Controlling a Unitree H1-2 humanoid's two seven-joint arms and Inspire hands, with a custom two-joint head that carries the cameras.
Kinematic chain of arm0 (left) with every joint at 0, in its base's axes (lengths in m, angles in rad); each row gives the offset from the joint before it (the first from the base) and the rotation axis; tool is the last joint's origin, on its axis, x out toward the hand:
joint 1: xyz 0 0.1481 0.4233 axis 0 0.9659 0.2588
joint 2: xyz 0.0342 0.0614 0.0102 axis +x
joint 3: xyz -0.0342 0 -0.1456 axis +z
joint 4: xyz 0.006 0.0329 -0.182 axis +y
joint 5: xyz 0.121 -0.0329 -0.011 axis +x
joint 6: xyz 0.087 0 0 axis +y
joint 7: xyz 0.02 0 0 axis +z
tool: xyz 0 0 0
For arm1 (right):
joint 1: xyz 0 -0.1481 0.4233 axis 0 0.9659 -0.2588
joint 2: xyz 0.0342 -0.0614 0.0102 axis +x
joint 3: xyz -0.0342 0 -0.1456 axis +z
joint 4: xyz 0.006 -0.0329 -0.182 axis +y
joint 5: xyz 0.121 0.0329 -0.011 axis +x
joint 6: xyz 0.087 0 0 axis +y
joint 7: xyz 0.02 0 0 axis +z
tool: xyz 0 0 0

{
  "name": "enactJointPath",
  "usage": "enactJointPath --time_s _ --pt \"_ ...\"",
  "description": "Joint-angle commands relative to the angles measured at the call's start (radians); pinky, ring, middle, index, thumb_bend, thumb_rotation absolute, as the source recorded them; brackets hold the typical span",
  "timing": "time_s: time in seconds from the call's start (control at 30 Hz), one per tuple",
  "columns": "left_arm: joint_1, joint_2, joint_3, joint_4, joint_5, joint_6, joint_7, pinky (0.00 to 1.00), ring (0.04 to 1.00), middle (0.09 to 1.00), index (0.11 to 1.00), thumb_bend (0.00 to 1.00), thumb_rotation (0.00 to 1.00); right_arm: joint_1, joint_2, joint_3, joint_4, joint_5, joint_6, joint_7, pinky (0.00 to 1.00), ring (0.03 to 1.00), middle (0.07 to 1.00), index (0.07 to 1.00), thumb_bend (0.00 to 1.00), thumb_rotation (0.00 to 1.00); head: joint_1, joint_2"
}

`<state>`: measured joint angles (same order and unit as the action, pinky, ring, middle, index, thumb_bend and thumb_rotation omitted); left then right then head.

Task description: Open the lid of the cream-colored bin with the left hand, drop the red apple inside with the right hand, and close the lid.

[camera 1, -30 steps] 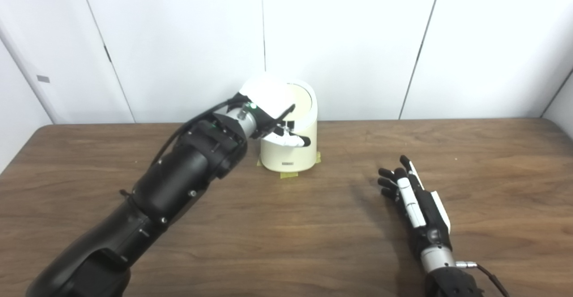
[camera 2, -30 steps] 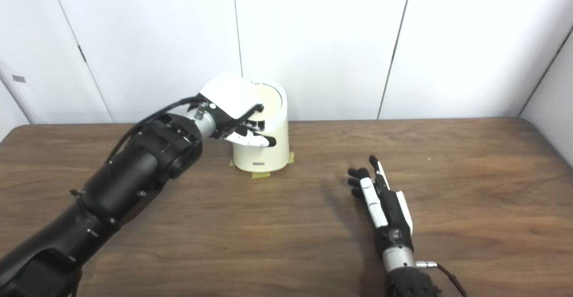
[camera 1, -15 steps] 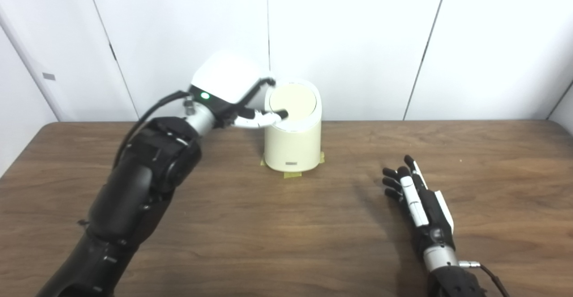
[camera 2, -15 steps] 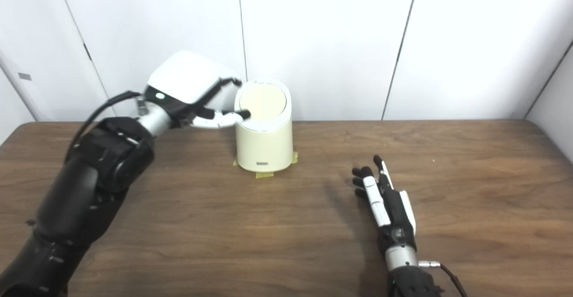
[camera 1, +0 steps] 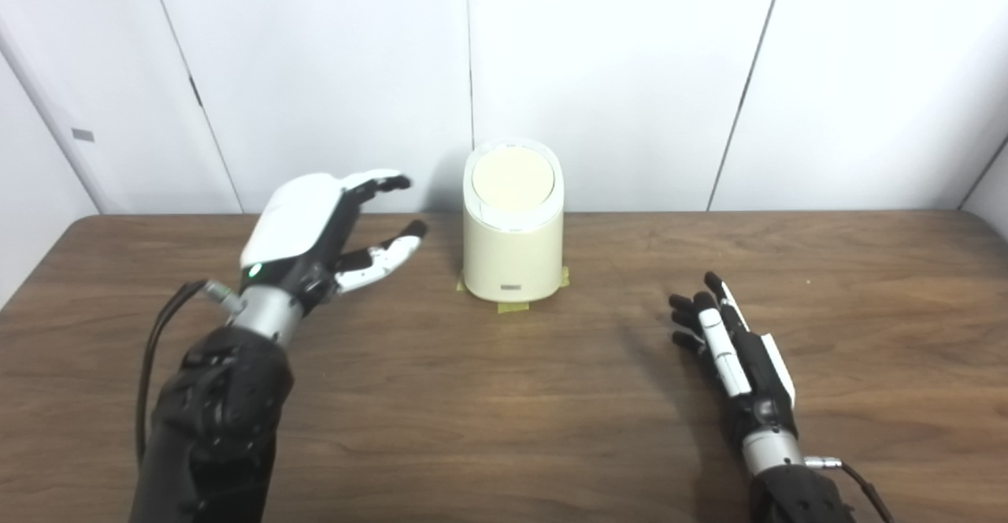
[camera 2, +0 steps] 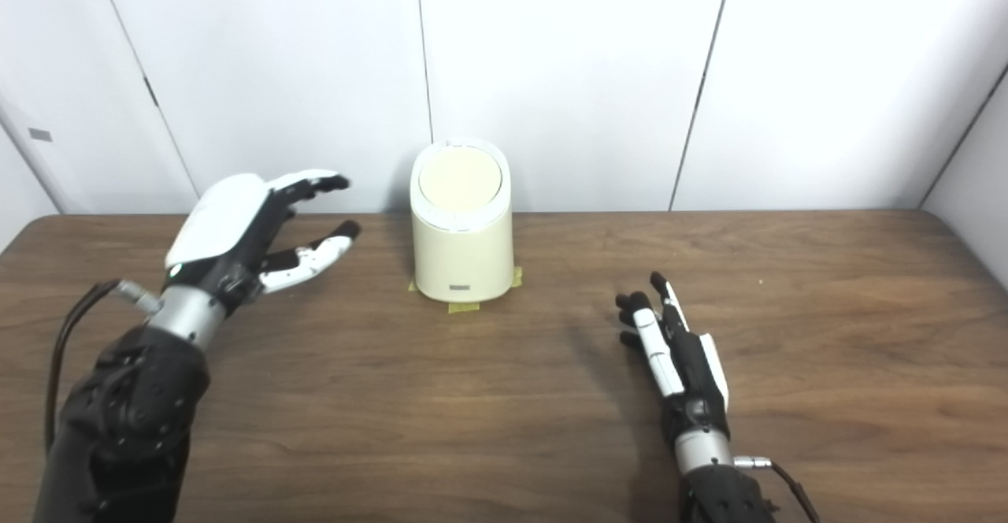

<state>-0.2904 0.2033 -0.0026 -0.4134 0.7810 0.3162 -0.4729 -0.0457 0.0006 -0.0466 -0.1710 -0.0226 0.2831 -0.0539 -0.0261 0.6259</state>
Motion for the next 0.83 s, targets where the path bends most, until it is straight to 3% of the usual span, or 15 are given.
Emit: enactJointPath --time_s 0.0,0.2,0.33,0.53,0.63,0.8 --pt "0.018 -0.024 0.026 -0.031 -0.092 0.012 0.047 0.73 0.825 0.852 0.841 0.35 0.63 -0.031 -0.001 -0.003 -0.033 0.014 -0.039 0.008 0.8 0.839 0.814 0.961 0.48 0.83 -0.002 0.001" --pt "0.14 -0.093 0.097 0.003 -0.304 0.005 0.137 0.8 0.858 0.875 0.884 0.33 0.79 -0.032 -0.003 -0.009 -0.024 0.042 -0.07 0.019 0.79 0.839 0.819 0.958 0.5 0.83 -0.002 0.002" --pt "0.227 -0.127 0.138 0.049 -0.474 -0.053 0.191 0.8 0.872 0.91 0.924 0.35 0.91 -0.035 -0.014 -0.01 -0.01 0.066 -0.106 0.036 0.82 0.869 0.84 0.955 0.53 0.83 -0.001 0.001" --pt "0.309 -0.185 0.189 0.125 -0.662 -0.116 0.277 0.86 0.881 0.923 0.949 0.39 0.89 -0.028 -0.032 -0.004 -0.02 0.085 -0.112 0.061 0.87 0.923 0.884 0.923 0.52 0.85 0.001 0.0" --pt "0.325 -0.18 0.186 0.158 -0.701 -0.15 0.304 0.88 0.892 0.935 0.958 0.39 0.9 -0.025 -0.038 0.0 -0.026 0.082 -0.112 0.064 0.87 0.93 0.896 0.915 0.5 0.88 0.005 0.0" --pt "0.343 -0.169 0.183 0.242 -0.749 -0.266 0.337 0.89 0.901 0.944 0.966 0.4 0.92 -0.023 -0.044 0.003 -0.03 0.079 -0.108 0.063 0.85 0.926 0.898 0.907 0.49 0.88 0.001 0.003"
